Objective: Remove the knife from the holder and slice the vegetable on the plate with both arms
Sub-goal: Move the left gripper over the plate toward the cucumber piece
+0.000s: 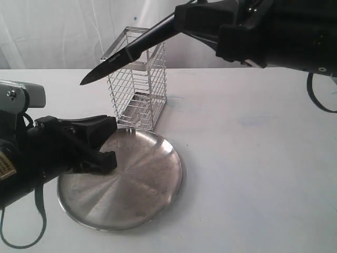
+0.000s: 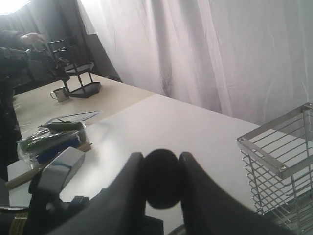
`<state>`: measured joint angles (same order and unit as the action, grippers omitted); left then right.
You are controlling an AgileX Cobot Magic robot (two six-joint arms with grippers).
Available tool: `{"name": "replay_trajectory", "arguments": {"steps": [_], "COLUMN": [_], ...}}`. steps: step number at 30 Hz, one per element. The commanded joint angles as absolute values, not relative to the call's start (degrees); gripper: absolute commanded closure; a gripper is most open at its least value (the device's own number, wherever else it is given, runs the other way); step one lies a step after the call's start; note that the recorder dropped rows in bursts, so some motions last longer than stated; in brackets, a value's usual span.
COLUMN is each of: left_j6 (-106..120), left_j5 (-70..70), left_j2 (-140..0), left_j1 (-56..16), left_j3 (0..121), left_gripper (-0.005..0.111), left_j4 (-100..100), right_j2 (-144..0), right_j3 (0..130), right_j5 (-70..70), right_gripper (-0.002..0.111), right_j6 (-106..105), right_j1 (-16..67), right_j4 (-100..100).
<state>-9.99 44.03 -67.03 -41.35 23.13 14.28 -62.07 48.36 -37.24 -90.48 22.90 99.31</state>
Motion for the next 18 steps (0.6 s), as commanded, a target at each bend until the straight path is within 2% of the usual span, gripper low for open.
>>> {"name": "replay_trajectory", "arguments": {"steps": [1,12,18], "left_j6": [-9.12,-3.14,0.30], "left_j5": [46.75,41.74,40.44], "left_j2": [-68.64,-69.40,-69.40], "left_j1": [-41.75,-41.75,-41.75], "left_j3": [25.35,29.43,29.43], "left_gripper": [0.085,0.085,0.085], "left_j4": [16.46,19.77,20.72], "right_j2": [-63.60,-64.03,-64.03], "right_j3": [48.11,42.50,41.86], "right_j5": [-39.48,-43.72,-46.19], "right_gripper": [0.103,0.103,0.103], "right_j6": [-89.75,-89.43,-84.76], "right_j1": [22.95,22.95,22.95], "right_j4": [99.95,97.23,85.30]}}
